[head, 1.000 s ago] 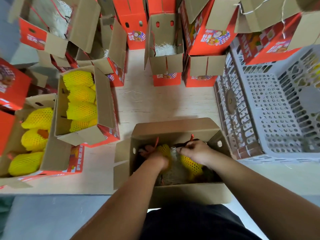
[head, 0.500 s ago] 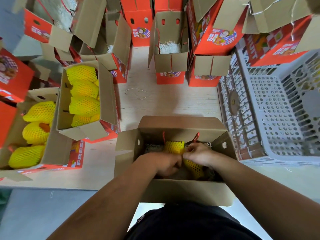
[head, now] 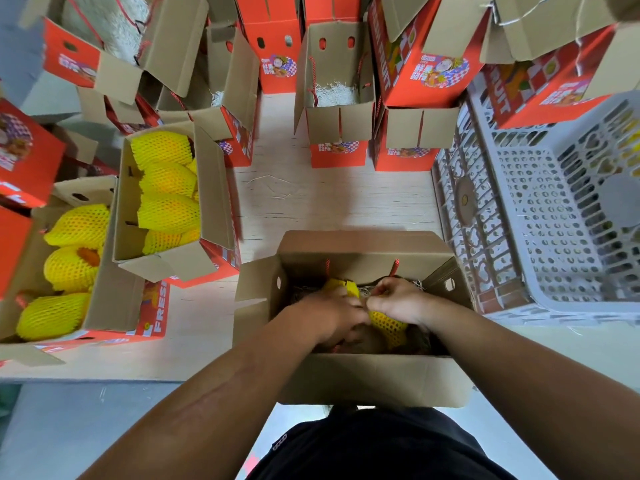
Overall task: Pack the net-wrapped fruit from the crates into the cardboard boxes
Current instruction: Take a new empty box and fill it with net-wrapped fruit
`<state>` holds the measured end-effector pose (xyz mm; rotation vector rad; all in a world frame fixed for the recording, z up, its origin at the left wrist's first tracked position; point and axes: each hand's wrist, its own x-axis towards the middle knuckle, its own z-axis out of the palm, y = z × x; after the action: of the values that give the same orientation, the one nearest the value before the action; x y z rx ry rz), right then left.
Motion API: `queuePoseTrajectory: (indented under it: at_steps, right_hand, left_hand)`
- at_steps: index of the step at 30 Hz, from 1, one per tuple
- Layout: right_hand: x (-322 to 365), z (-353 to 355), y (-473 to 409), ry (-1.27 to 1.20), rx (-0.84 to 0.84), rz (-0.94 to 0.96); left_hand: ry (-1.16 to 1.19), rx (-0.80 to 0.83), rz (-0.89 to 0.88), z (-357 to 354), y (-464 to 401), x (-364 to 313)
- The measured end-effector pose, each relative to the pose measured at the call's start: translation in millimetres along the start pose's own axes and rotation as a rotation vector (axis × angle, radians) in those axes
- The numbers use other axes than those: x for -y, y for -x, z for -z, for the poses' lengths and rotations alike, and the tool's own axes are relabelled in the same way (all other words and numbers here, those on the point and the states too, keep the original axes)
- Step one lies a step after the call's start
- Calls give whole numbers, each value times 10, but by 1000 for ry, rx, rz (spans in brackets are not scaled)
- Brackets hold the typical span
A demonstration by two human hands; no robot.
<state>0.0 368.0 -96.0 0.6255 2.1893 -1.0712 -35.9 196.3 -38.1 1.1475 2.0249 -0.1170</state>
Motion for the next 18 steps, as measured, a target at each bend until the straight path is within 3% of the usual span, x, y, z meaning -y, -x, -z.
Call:
queuePoseTrajectory:
  at_steps: [2,6,10,13,18]
  right_hand:
    - [8,21,37,-13,22,-27]
    - [13,33,75,-31,112,-14]
    - [83,2,121,-46,81,-10]
    - [164,-93,177,-118,-24,-25]
    - [315,-358,195,-402,-221,-223]
  left_hand:
    - [-12,91,112,-82,-28,39]
    - [38,51,398,-165,44,186]
    - [142,-53,407,-174,84,228]
    - [256,-42,384,-194,85,161]
    - [237,-5,395,-253,93,184]
